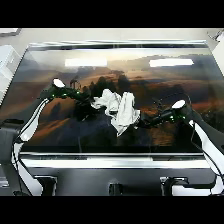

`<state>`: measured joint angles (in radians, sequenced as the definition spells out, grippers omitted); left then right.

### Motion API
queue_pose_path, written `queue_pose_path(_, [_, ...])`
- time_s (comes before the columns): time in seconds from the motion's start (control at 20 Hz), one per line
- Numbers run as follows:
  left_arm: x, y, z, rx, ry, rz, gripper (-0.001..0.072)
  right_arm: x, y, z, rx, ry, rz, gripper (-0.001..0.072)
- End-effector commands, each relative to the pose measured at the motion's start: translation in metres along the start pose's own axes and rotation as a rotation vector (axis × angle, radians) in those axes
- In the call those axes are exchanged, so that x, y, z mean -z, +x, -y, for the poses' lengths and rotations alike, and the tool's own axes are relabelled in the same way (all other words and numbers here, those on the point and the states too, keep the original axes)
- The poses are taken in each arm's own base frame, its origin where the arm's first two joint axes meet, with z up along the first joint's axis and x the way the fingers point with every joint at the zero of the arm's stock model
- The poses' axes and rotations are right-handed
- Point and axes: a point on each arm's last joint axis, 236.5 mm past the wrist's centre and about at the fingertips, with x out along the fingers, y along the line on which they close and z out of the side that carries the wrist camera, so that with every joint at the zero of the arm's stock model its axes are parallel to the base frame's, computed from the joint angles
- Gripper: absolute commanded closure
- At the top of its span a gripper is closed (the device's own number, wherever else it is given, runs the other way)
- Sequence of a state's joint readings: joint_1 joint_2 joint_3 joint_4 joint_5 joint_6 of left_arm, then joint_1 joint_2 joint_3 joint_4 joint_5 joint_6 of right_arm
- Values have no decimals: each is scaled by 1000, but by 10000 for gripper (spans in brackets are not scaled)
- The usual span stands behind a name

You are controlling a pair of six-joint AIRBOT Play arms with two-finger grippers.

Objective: Fold the clothes and pants, and hang the long-sleeved shirts on hangers.

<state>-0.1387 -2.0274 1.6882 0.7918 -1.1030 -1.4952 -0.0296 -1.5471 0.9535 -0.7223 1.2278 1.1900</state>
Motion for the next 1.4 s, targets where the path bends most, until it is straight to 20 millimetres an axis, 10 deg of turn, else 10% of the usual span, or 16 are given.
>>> queue_pose_path(0.0, [-5, 2, 0, 5, -22, 20, 647, -1, -3, -5, -8, -9, 10, 673])
queue_pose_path(0.25, [-37, -28, 35, 49, 50, 110, 690, -4, -22, -23, -1, -77, 68, 674])
queue_pose_path(0.4, [-89, -108, 92, 108, 185, 299, 690, -25, -69, -33, 146, -204, 222, 675])
queue_pose_path(0.5, [-119, -183, 127, 139, 264, 480, 690, -63, -140, -38, 361, -300, 462, 675])
queue_pose_path(0.65, [-138, -313, 149, 149, 282, 794, 690, -106, -298, -92, 615, -420, 980, 676])
queue_pose_path(0.8, [-114, -416, 160, 134, 300, 983, 690, -96, -403, -168, 637, -518, 1314, 676])
queue_pose_path(1.0, [-53, -527, 202, 123, 393, 1196, 690, -64, -466, -232, 596, -588, 1478, 676])
queue_pose_path(1.15, [9, -570, 234, 96, 479, 1260, 690, -29, -482, -253, 581, -586, 1462, 675])
queue_pose_path(1.35, [94, -577, 255, 21, 516, 1209, 690, 51, -486, -287, 488, -615, 1437, 676])
